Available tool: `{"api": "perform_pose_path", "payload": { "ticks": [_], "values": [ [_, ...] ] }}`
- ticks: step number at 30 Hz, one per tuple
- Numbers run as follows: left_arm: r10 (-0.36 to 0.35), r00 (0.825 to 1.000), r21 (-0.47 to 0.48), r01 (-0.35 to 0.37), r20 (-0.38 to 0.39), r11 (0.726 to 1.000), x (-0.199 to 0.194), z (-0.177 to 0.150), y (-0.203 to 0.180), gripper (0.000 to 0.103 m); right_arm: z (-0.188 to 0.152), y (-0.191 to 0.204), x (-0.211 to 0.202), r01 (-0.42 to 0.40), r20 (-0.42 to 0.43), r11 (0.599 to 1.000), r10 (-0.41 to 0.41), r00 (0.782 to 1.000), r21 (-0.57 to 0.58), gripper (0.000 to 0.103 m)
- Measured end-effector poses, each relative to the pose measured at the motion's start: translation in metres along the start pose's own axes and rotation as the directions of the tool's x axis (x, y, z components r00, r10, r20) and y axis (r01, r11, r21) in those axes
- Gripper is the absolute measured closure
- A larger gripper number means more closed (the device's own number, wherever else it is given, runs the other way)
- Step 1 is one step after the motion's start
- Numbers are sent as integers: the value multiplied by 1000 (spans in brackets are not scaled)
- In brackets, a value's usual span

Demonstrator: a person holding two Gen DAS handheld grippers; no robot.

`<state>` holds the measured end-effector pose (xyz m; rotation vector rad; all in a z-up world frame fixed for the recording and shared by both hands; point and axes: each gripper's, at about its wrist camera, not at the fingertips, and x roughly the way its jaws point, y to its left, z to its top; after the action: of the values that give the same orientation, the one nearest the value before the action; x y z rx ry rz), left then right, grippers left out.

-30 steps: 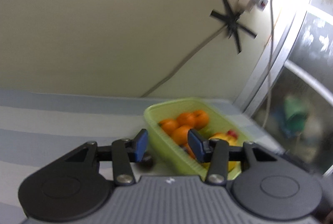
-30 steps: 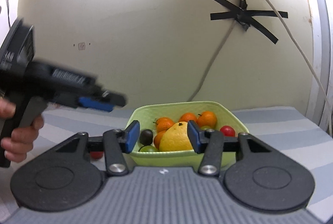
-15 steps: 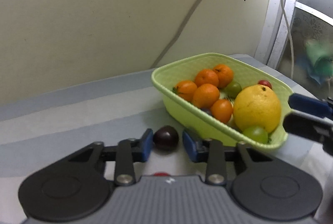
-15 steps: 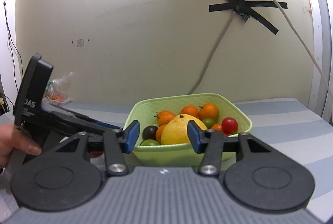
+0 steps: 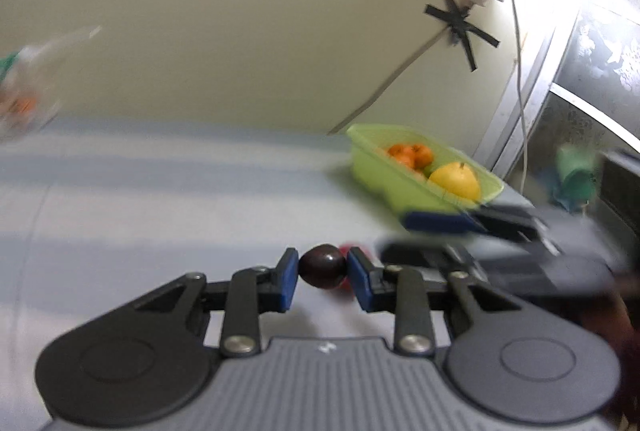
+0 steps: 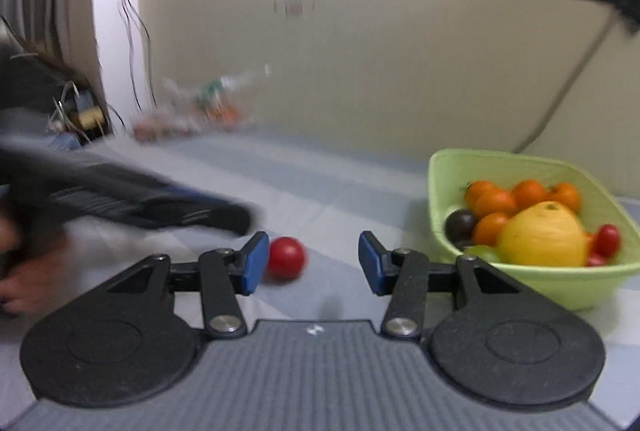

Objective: Organize fruits
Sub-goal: 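Grasp a dark purple tomato with the left tool while the right tool grasps a red tomato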

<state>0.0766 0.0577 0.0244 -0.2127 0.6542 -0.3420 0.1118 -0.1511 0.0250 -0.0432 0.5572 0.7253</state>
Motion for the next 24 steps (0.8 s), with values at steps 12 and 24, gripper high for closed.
{"api": "perform_pose_path", "payload": {
  "ticks": [12, 24],
  "values": [
    [32, 999, -22, -32, 13, 999, -29, -40, 6, 75, -4, 52, 32, -66, -119, 998, 68, 991, 25, 71],
    [-90, 996, 37, 90, 6, 995, -60, -72, -35, 75, -58, 76, -59, 36, -69, 997, -32, 997, 65, 71]
  ]
}}
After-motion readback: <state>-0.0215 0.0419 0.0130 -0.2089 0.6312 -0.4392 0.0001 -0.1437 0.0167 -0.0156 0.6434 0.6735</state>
